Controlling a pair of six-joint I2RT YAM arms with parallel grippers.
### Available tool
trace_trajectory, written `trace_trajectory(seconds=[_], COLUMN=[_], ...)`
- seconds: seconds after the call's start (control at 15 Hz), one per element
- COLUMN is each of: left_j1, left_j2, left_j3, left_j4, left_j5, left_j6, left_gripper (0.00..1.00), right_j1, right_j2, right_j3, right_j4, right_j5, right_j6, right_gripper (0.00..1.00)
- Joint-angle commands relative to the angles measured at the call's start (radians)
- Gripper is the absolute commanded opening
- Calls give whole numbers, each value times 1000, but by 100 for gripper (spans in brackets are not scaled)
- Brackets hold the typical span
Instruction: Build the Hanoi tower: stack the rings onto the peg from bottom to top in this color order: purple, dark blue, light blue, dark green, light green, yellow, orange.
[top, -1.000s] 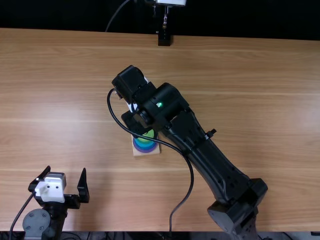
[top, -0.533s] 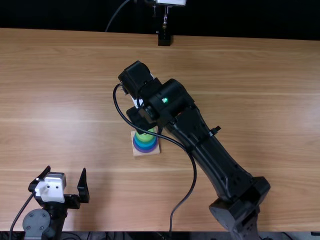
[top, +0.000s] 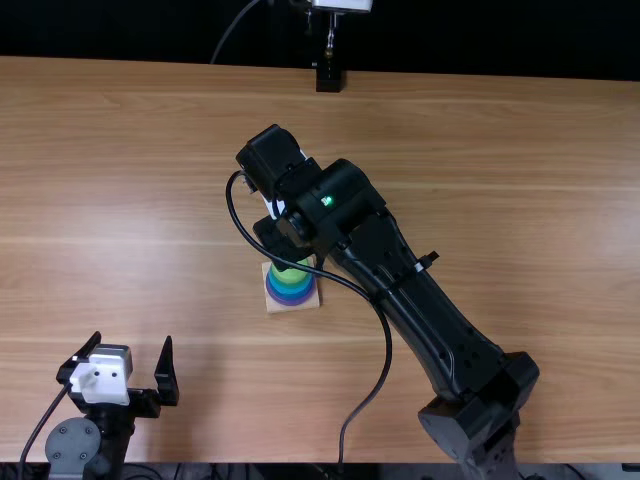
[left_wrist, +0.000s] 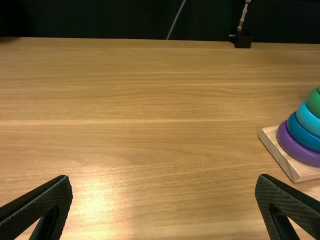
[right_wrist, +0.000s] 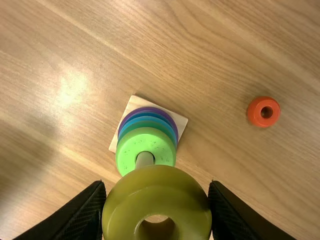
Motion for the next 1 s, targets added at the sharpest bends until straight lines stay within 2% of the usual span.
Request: trace_trajectory(seconds=[0.0,0.93], left_j1=[9,9], left_j2=[-12,-12], left_j3=[-103,-103], left_j4=[-77,-77], left_j5=[6,6], left_j6=[5,7], left_gripper=[100,100], right_j1=[2,11], right_j2=[20,9], right_j3=[-19,-5], right_j4=[-4,0], right_j5=[2,1], right_j6=[-4,-12], right_gripper=[0,0])
